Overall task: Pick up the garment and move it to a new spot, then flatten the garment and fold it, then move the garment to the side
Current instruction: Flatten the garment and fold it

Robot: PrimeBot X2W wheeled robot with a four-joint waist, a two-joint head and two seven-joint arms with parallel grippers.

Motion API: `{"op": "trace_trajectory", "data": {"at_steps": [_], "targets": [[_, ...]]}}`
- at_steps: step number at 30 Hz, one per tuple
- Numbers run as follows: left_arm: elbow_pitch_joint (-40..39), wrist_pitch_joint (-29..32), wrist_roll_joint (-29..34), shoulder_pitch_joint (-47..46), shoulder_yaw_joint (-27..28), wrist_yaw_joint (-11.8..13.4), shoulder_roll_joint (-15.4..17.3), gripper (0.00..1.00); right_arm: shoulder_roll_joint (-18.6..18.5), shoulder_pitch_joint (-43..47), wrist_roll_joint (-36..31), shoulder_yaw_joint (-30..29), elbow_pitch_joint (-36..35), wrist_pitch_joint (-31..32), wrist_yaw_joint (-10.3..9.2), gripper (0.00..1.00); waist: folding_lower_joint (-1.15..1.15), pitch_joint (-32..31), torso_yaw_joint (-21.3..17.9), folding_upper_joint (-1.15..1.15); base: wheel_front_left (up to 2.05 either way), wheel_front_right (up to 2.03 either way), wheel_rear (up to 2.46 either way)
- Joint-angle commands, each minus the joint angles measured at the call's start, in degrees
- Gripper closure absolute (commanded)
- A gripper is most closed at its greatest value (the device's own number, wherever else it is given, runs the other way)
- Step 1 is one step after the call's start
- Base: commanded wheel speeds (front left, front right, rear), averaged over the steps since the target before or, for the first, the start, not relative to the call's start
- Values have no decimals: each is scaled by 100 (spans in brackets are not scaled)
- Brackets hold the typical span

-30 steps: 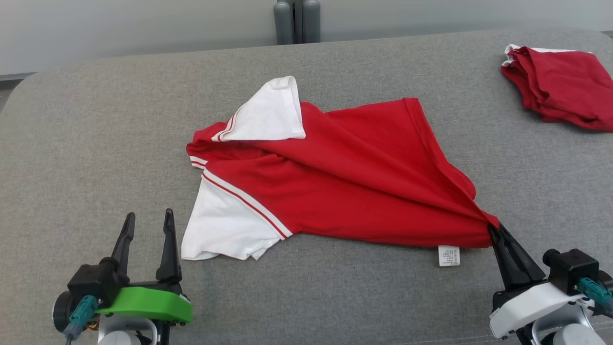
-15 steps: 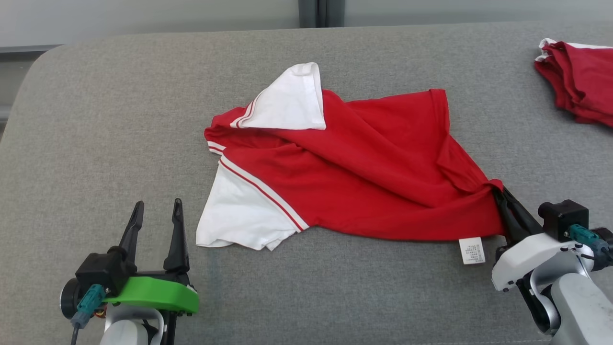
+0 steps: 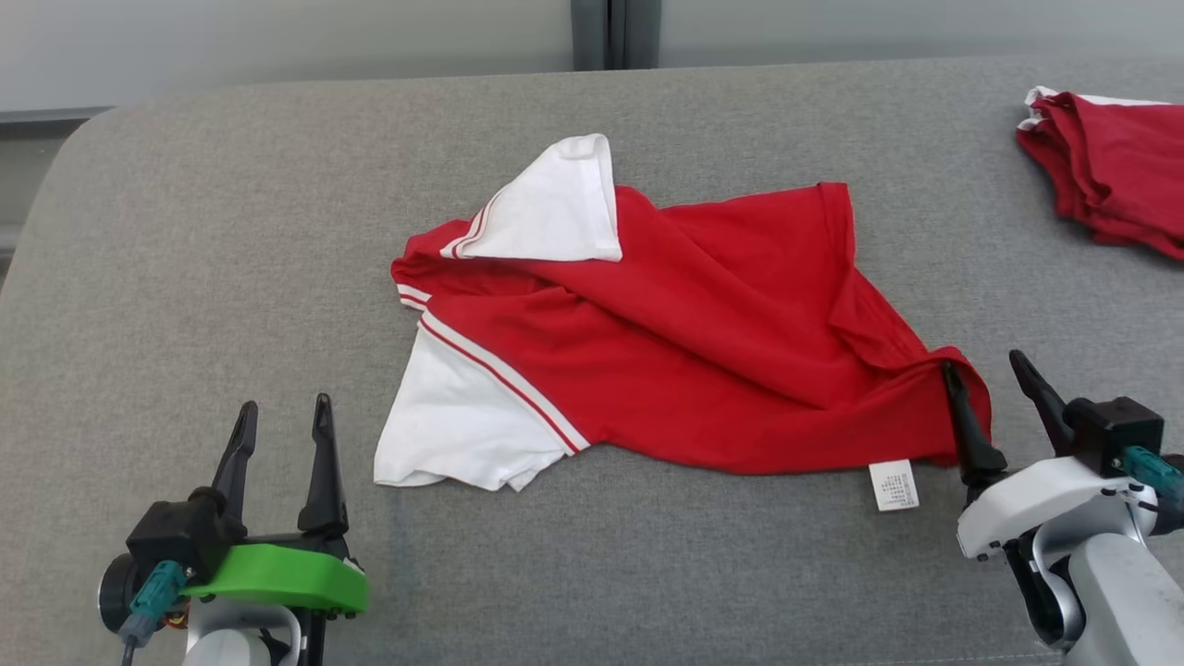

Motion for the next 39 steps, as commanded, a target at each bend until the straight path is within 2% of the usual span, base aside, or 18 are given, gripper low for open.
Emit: {"op": "trace_trajectory", "data": {"at_steps": [1, 10, 18, 26, 39], "targets": [[-26, 0, 40, 82, 45, -18, 9, 0, 42, 115, -10, -97, -251, -42, -8, 0, 0, -105, -137, 0, 0, 0, 0], [-35, 0, 100, 179, 157, -18, 64, 0, 440, 946, -386, -569, -1776, -36, -8, 0, 0, -299, -404, 0, 0, 0, 0], [-31, 0, 109, 301, 208, -18, 90, 0, 683, 1354, -627, -555, -2464, -36, -8, 0, 0, -497, -472, 0, 0, 0, 0], [-33, 1, 97, 418, 228, -18, 127, 0, 819, 1628, -748, -491, -2580, -37, -8, 0, 0, -649, -463, 0, 0, 0, 0], [-22, 1, 120, 535, 186, -19, 144, 0, 828, 1691, -798, -475, -2252, -37, -8, 0, 0, -739, -426, 0, 0, 0, 0]]}}
